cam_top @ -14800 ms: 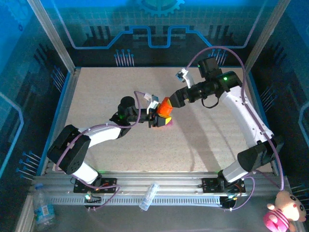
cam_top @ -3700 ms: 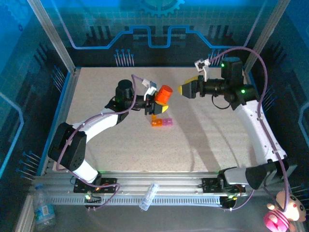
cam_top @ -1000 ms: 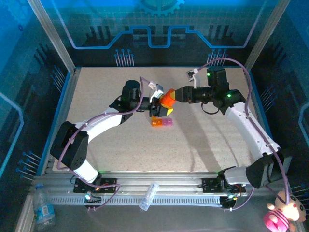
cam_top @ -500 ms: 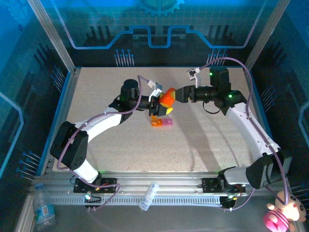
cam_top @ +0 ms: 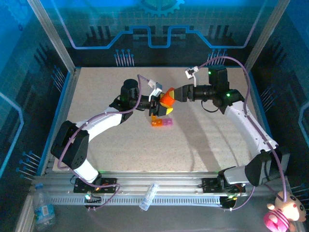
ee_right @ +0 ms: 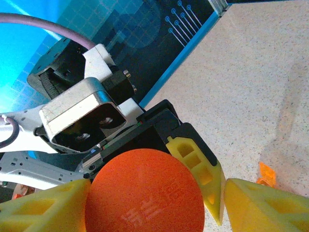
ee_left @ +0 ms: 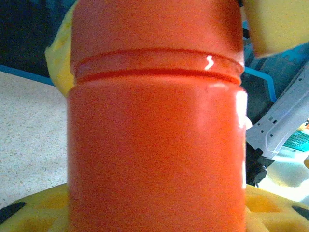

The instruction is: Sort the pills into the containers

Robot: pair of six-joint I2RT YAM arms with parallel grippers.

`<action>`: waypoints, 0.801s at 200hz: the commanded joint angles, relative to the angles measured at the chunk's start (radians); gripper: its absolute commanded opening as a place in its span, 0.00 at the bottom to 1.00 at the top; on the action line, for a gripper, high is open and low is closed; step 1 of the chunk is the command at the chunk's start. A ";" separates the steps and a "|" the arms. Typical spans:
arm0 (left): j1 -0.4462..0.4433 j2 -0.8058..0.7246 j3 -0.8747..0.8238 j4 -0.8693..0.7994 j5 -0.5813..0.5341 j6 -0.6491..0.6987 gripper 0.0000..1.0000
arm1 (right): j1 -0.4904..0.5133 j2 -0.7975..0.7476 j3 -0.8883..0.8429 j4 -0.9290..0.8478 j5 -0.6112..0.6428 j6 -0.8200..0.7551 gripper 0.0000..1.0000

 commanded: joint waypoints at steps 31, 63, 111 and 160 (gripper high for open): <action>0.005 0.010 0.040 0.050 0.038 -0.019 0.00 | 0.027 0.015 0.030 -0.001 -0.032 -0.029 0.56; 0.004 0.016 0.041 0.061 0.032 -0.028 0.00 | 0.028 0.008 0.017 0.005 -0.028 -0.030 0.34; 0.007 -0.011 -0.023 0.104 -0.079 -0.014 0.73 | 0.001 -0.020 -0.021 0.039 0.155 0.031 0.23; 0.029 -0.094 -0.156 0.160 -0.186 -0.007 0.99 | -0.070 -0.017 -0.088 0.065 0.394 0.056 0.23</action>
